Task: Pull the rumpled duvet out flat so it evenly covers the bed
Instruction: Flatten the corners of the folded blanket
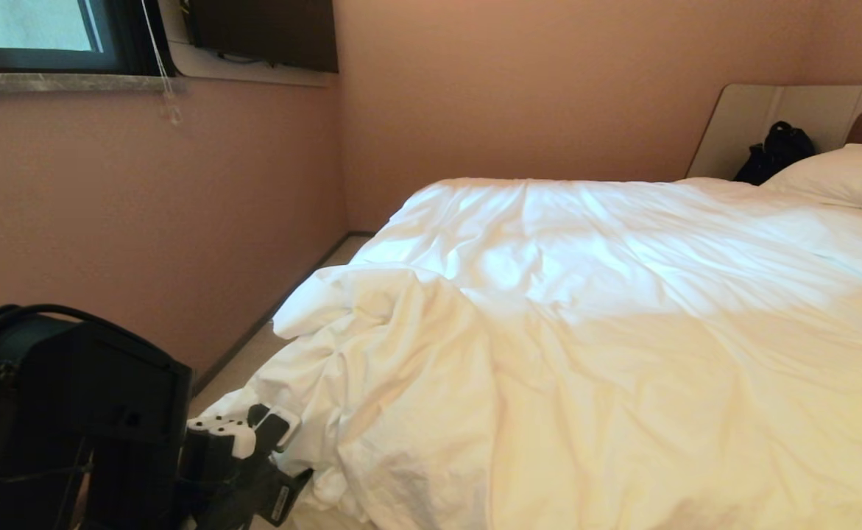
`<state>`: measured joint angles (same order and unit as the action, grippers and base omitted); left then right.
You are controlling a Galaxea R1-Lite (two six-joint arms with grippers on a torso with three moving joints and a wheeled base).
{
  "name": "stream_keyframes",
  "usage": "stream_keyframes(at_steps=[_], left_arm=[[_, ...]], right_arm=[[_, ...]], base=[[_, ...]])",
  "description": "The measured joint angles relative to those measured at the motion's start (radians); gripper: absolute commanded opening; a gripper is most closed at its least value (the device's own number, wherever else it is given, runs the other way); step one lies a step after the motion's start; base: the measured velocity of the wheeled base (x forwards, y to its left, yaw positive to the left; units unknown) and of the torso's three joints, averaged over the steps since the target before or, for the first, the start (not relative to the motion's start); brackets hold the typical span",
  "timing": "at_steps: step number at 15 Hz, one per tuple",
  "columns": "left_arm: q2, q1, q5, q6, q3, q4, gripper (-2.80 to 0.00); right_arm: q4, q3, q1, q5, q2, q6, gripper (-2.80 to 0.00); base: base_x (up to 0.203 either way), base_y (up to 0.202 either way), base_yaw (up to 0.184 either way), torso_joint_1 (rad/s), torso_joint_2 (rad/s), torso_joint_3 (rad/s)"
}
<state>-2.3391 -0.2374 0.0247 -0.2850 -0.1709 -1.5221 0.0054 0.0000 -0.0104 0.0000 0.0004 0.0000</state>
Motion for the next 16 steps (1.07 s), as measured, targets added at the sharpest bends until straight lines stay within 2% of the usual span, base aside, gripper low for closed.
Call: stream_keyframes(at_steps=[3,11,14,16], left_arm=[[0.048,0.001,-0.023,-0.001,0.031,0.000,-2.80],[0.185,0.008,-0.023,0.005,0.152,0.000,-2.80],[0.296,0.055,-0.020,0.001,0.168,0.001,-2.80],[0.370,0.127,-0.018,-0.003,0.170,0.000,-2.80]], right_arm=[[0.000,0.000,0.000,0.000,0.000,0.000,-2.80],[0.001,0.000,0.000,0.000,0.000,0.000,-2.80],[0.000,0.000,0.000,0.000,0.000,0.000,-2.80],[0.000,0.000,0.000,0.000,0.000,0.000,-2.80]], base=[[0.000,0.000,0.000,0.000,0.00,0.000],[0.000,0.000,0.000,0.000,0.00,0.000],[0.000,0.000,0.000,0.000,0.00,0.000],[0.000,0.000,0.000,0.000,0.00,0.000]])
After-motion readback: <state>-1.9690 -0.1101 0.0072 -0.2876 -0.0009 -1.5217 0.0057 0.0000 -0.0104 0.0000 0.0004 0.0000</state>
